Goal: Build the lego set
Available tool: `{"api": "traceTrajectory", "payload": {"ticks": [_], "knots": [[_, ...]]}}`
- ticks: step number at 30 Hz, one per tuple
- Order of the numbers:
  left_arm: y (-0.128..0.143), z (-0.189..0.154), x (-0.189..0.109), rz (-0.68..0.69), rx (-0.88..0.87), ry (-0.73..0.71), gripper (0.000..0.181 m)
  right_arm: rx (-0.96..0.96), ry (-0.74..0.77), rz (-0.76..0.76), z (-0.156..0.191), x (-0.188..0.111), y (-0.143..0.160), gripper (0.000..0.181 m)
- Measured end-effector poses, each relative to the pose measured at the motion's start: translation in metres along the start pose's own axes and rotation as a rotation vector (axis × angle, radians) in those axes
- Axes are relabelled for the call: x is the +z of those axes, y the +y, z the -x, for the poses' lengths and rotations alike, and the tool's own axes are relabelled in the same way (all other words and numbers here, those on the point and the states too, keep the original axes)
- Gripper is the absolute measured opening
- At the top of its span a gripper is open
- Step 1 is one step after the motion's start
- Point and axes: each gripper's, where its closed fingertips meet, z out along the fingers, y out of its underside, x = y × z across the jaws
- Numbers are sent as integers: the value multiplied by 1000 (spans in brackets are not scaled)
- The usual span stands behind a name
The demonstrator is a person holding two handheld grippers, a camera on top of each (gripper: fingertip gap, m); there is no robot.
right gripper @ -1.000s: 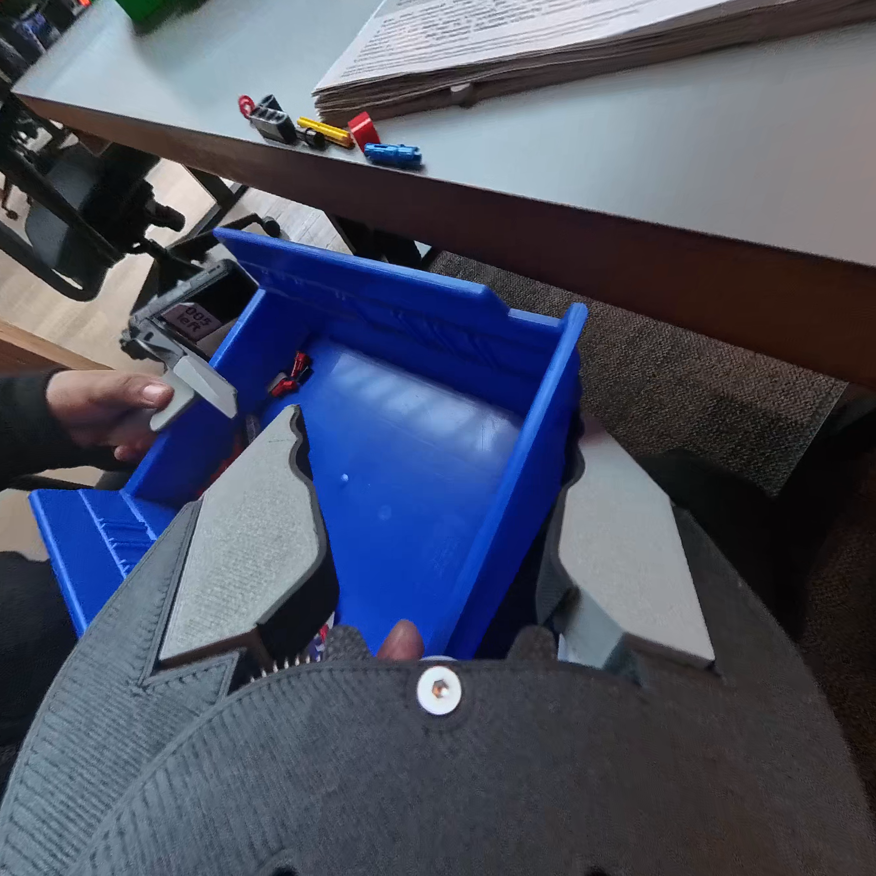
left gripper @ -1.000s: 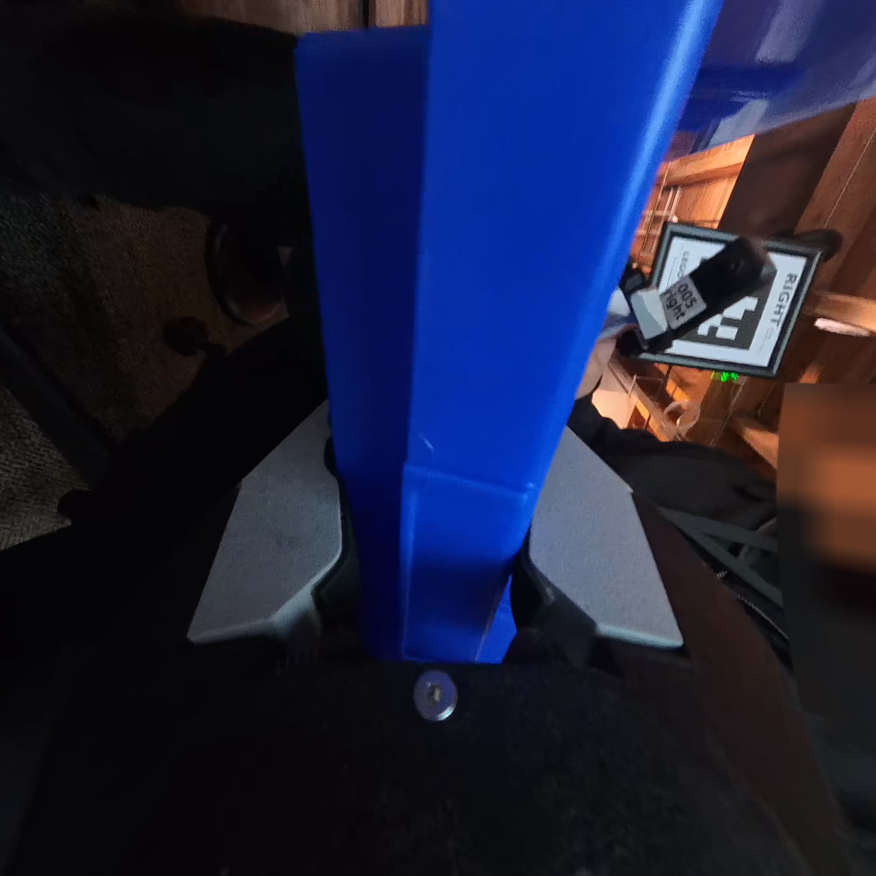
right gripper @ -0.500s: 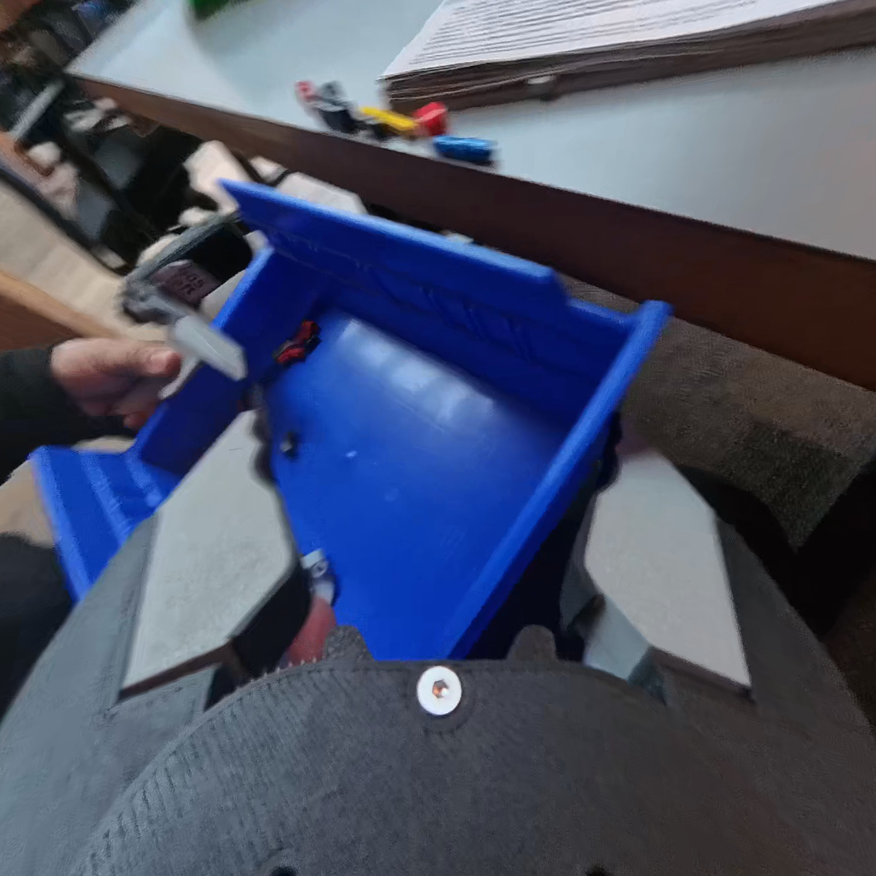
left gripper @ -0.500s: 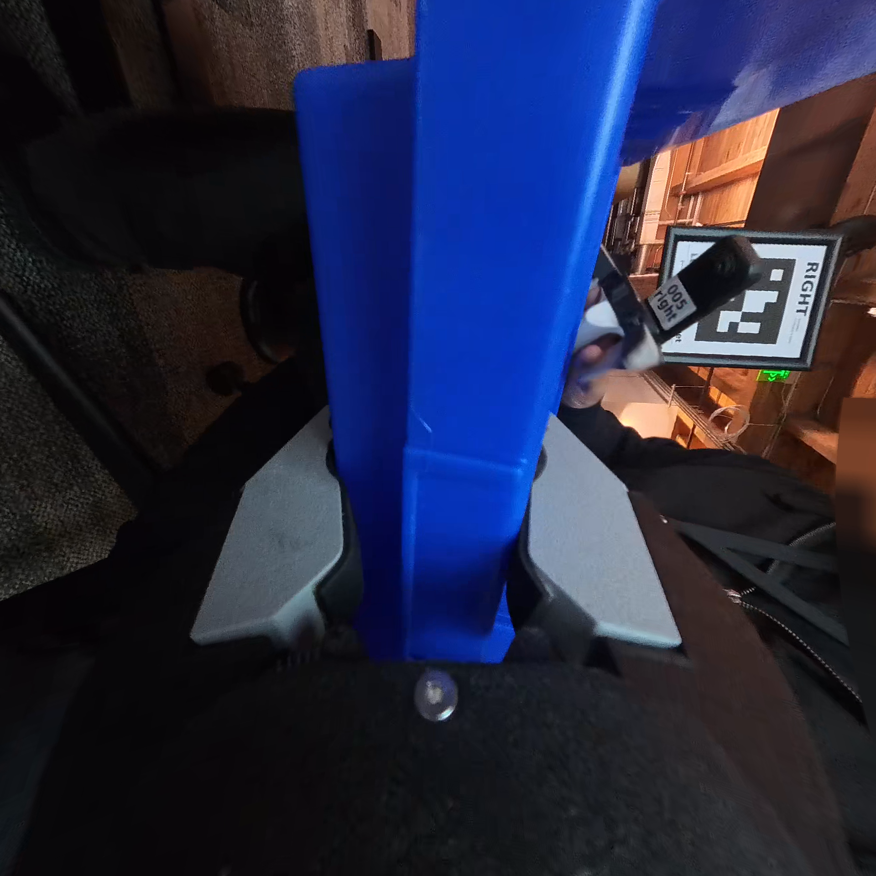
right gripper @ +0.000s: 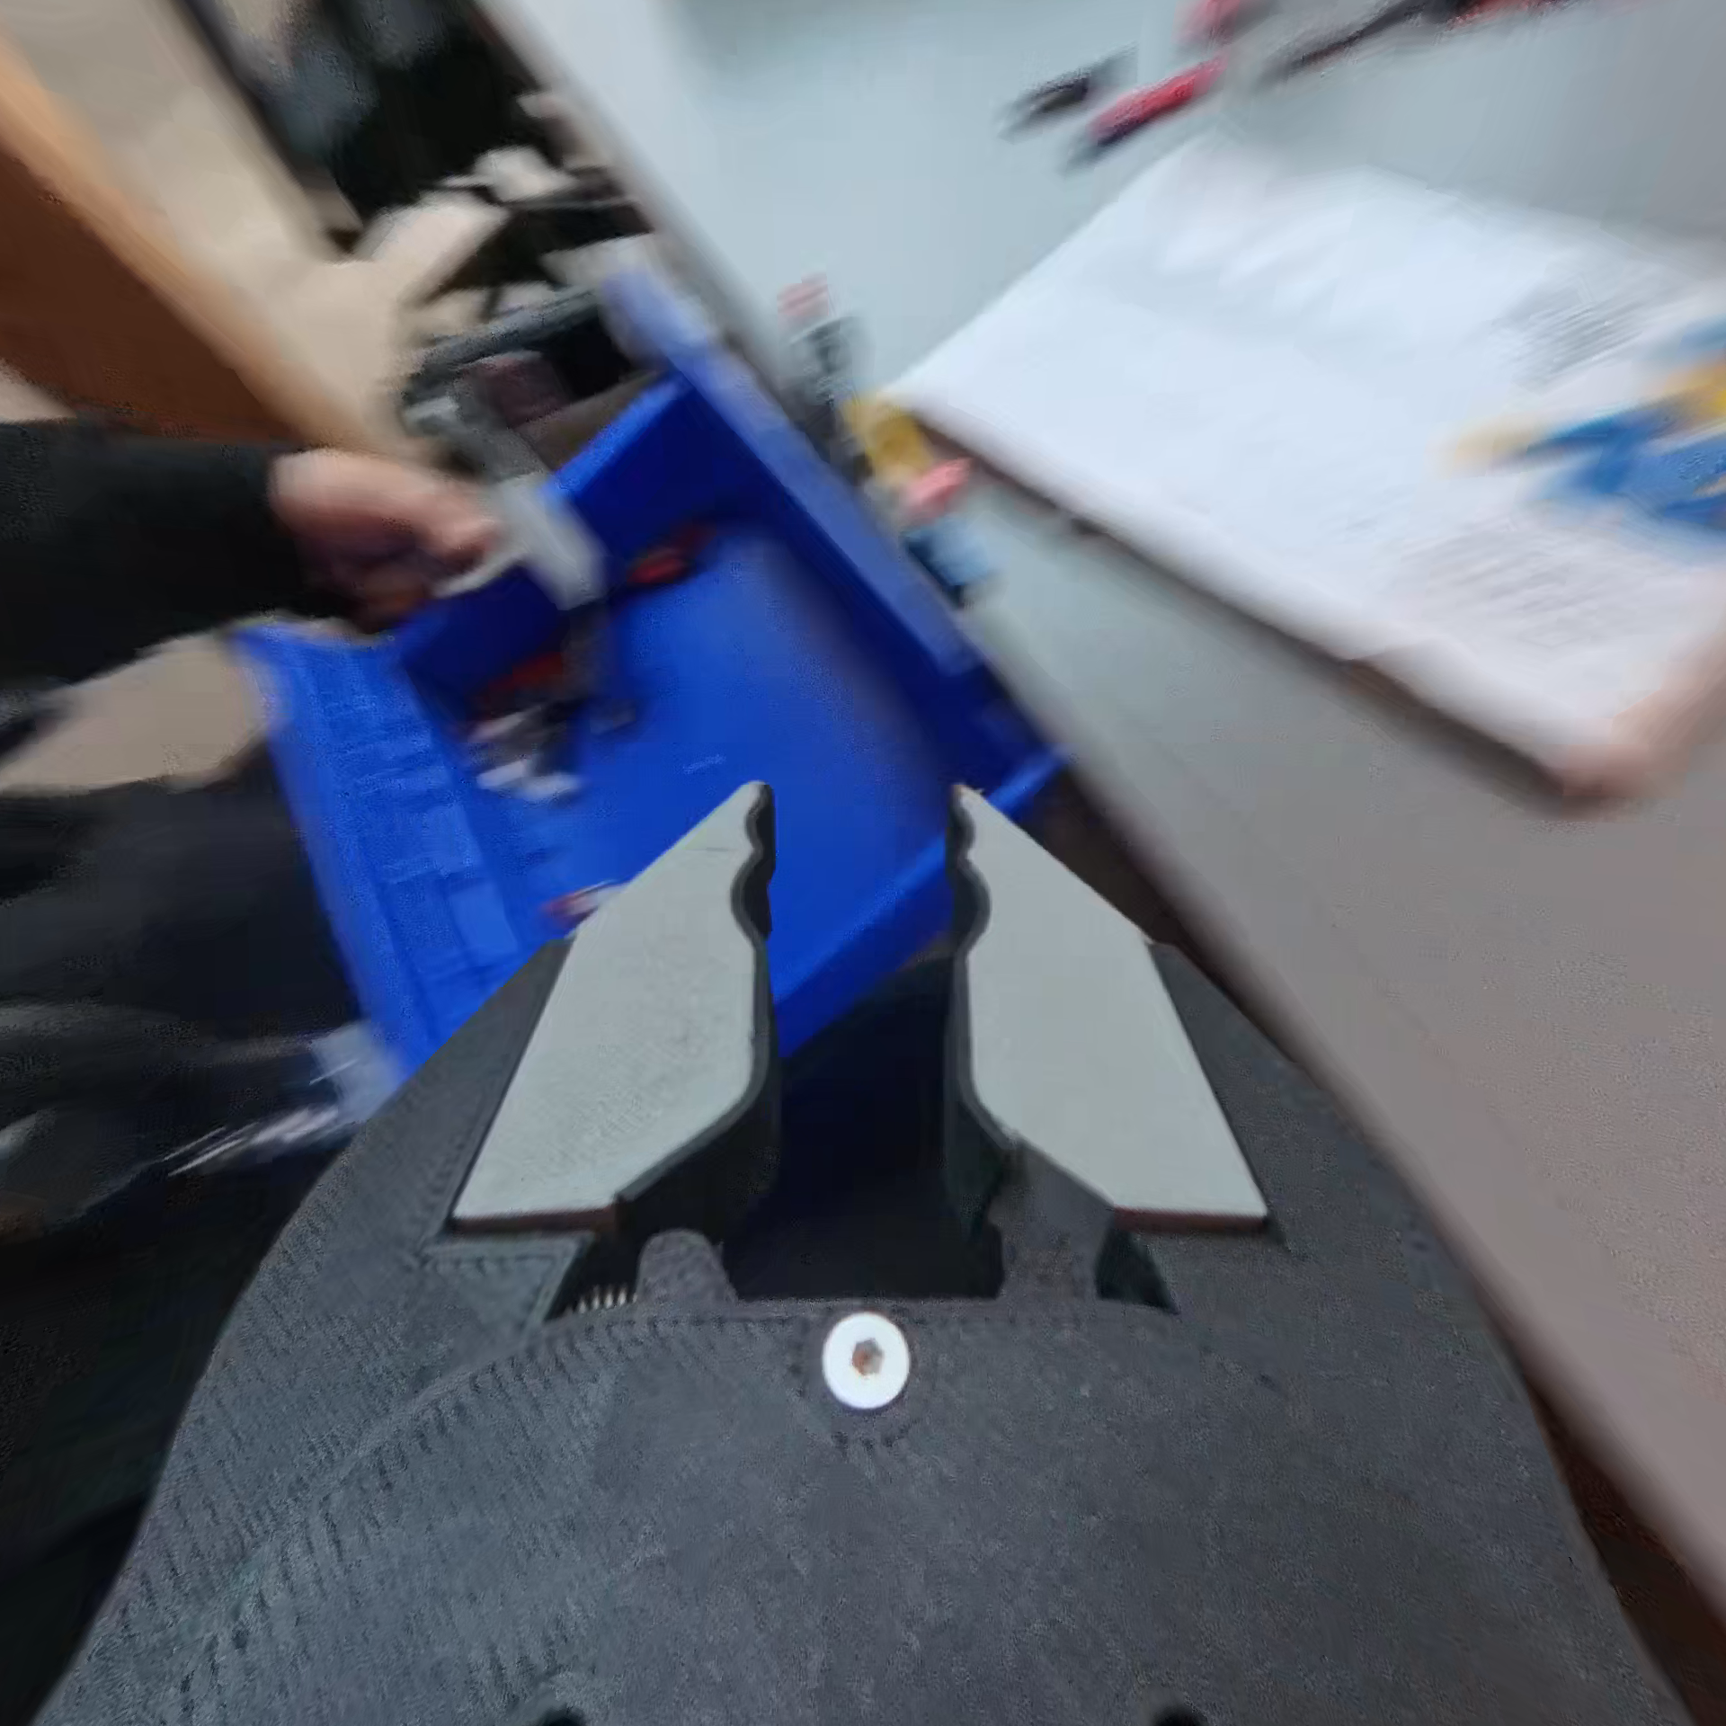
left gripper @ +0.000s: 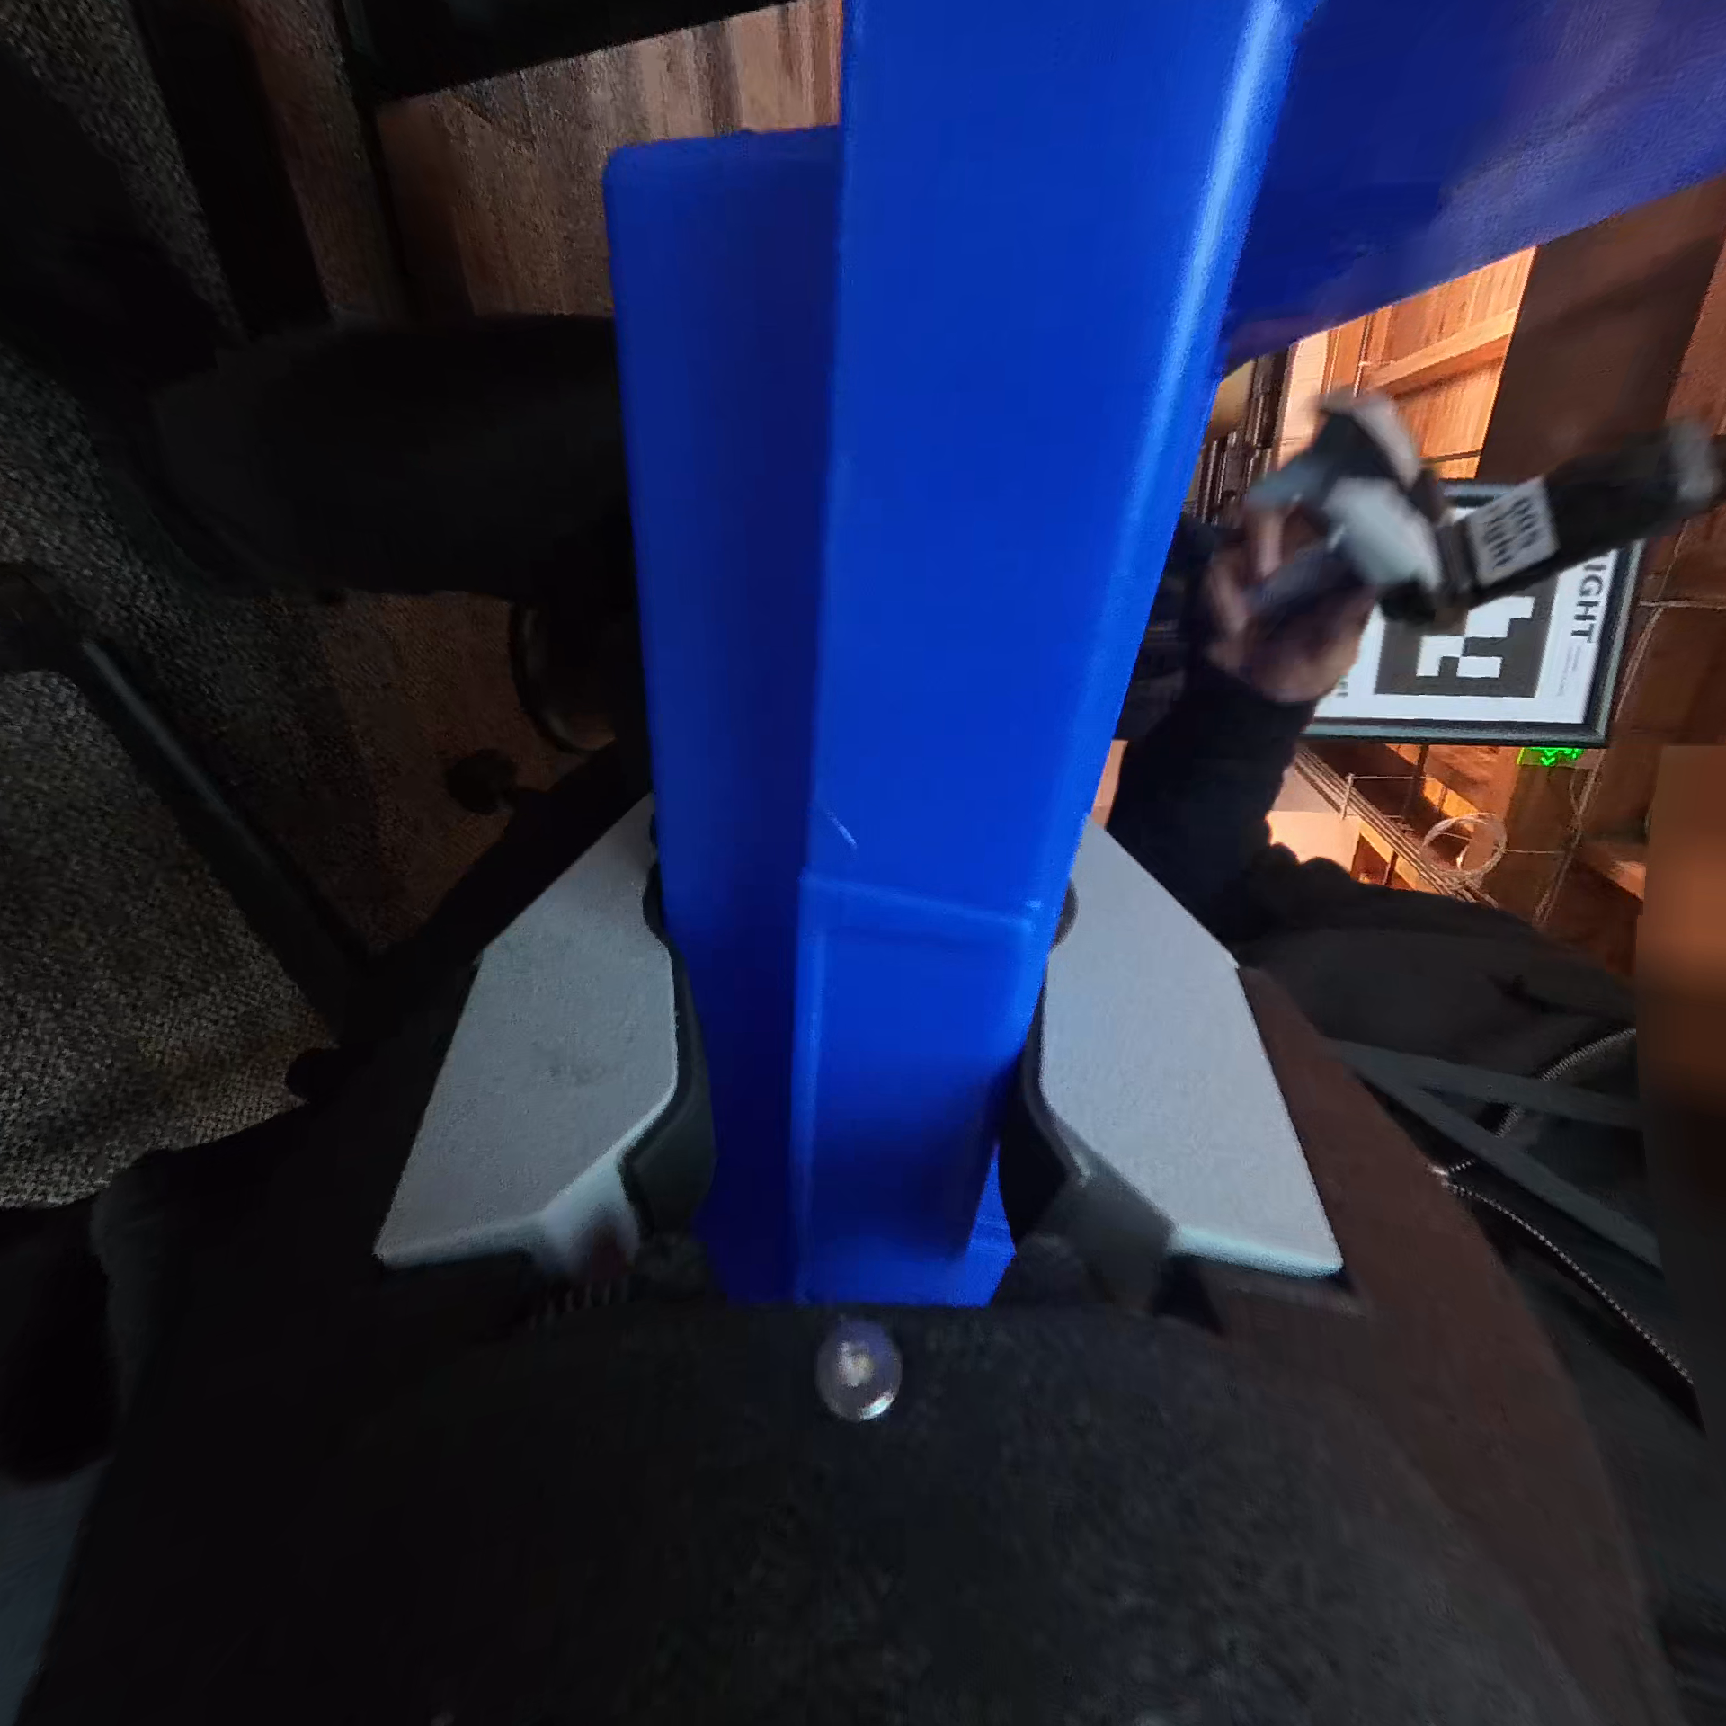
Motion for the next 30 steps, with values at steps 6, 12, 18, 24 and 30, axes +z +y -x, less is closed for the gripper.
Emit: {"api": "traceTrajectory", "payload": {"ticks": [6,12,18,24,30], "knots": [[0,2,8,34,-54,21,74,-157,262,-44,-133,25,-61,99],[-5,-1,11,60,-63,45,75,-340,-60,186,-142,87,-58,79],[-3,-6,11,75,-52,60,75,-316,-130,274,-146,86,-59,94],[-5,-6,10,91,-33,24,75,-273,-15,490,-161,65,-36,107],[-8,-18,11,88,-6,38,75,-494,-387,574,-98,63,-62,81]]}}
